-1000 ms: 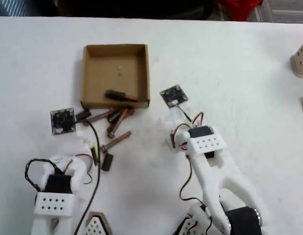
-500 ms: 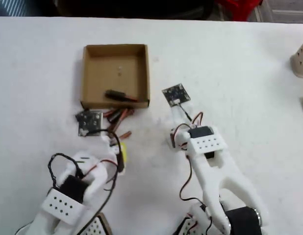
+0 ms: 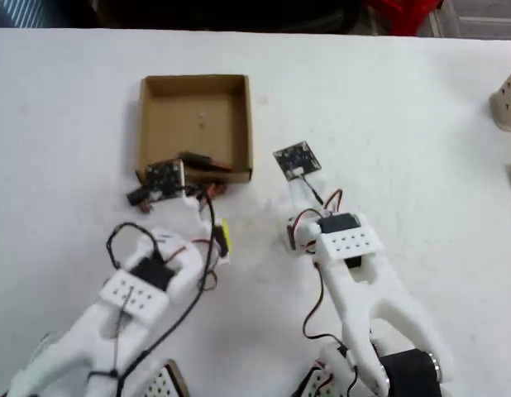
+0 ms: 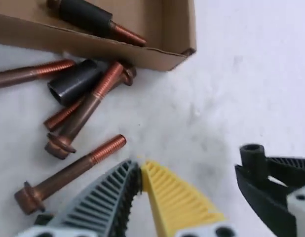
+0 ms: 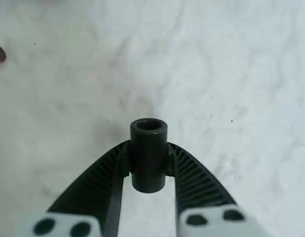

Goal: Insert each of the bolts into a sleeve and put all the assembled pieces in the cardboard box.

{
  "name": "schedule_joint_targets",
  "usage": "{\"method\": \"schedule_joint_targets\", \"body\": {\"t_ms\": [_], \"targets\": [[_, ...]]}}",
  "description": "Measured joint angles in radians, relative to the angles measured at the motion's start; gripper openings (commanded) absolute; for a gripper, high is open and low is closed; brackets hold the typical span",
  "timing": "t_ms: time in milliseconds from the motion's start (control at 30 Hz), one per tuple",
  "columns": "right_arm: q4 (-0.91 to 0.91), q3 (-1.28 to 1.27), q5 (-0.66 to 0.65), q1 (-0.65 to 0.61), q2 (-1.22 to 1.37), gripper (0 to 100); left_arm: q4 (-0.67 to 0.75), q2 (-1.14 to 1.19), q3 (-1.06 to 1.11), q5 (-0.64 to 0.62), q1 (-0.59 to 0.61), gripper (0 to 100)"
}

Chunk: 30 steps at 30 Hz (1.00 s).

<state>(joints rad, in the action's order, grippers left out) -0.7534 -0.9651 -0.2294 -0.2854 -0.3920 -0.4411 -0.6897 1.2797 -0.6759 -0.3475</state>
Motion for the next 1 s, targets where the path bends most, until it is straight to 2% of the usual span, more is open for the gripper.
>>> {"method": "schedule_joint_targets", "body": {"t_ms": [100, 300, 667, 1000], "targets": [[0.000, 0.000, 0.000, 0.000, 0.000, 1.7, 0.046, 0.170, -0.051, -0.012, 0.054, 2], [0.000, 0.000, 0.000, 0.000, 0.000, 1.7, 0.069, 0.387, -0.141, -0.012, 0.058, 2], [0.000, 0.000, 0.000, 0.000, 0.000, 1.7, 0.071, 0.416, -0.170, -0.011, 0.057, 2], [0.003, -0.014, -0.051, 0.002, 0.000, 1.7, 0.143, 0.428, -0.170, -0.017, 0.063, 2]]}}
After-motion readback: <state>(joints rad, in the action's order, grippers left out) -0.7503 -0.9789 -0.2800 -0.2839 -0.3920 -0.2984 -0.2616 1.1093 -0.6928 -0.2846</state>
